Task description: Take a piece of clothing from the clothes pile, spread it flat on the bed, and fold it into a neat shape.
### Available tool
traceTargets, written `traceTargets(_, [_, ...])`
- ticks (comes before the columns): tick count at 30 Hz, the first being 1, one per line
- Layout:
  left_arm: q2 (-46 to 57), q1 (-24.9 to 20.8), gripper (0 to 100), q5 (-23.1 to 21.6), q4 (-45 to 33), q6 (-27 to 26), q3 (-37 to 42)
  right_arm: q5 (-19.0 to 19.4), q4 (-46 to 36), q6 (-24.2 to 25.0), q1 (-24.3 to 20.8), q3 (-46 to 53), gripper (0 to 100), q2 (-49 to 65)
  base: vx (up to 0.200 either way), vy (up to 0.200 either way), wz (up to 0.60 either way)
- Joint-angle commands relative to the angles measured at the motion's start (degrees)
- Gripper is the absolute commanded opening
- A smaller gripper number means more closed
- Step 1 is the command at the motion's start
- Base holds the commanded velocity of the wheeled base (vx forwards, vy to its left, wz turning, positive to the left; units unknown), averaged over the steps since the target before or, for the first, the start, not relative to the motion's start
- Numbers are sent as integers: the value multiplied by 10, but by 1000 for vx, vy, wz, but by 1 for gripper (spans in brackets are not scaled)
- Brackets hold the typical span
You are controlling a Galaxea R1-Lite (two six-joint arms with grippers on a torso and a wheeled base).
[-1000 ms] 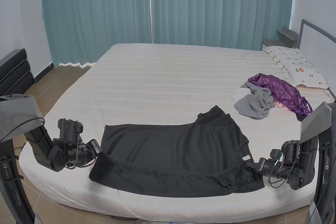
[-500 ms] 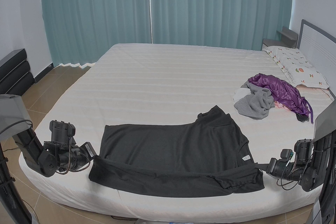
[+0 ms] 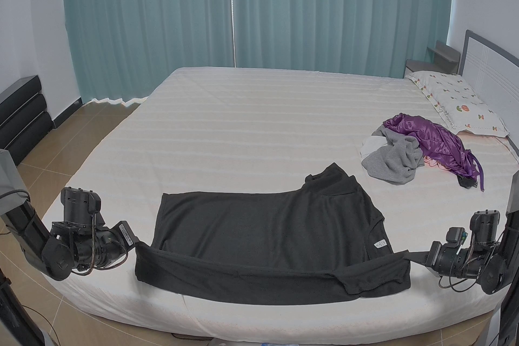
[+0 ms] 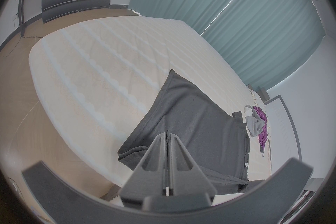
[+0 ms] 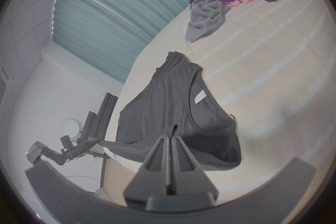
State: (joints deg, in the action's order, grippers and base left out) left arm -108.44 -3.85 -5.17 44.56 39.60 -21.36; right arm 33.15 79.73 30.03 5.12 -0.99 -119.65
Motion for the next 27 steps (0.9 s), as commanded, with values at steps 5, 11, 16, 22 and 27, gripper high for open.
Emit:
traceTargets(5, [34, 9, 0, -1, 1, -15, 39, 2, -62, -2, 2, 10, 0, 96, 0, 0, 0])
traceTargets(11, [44, 13, 0, -2, 1, -30, 66, 1, -140, -6, 2, 10, 0, 154, 0, 0, 0])
traceTargets(16, [45, 14, 0, -3, 2, -37, 84, 0, -177, -8, 1, 10, 0, 180, 0, 0, 0])
traceTargets(22, [49, 14, 0, -7, 2, -38, 95, -2, -208, -15, 2, 10, 0, 187, 0, 0, 0])
traceTargets(27, [59, 14, 0, -8, 2, -38, 105, -2, -229, -36, 7, 10, 0, 188, 0, 0, 0])
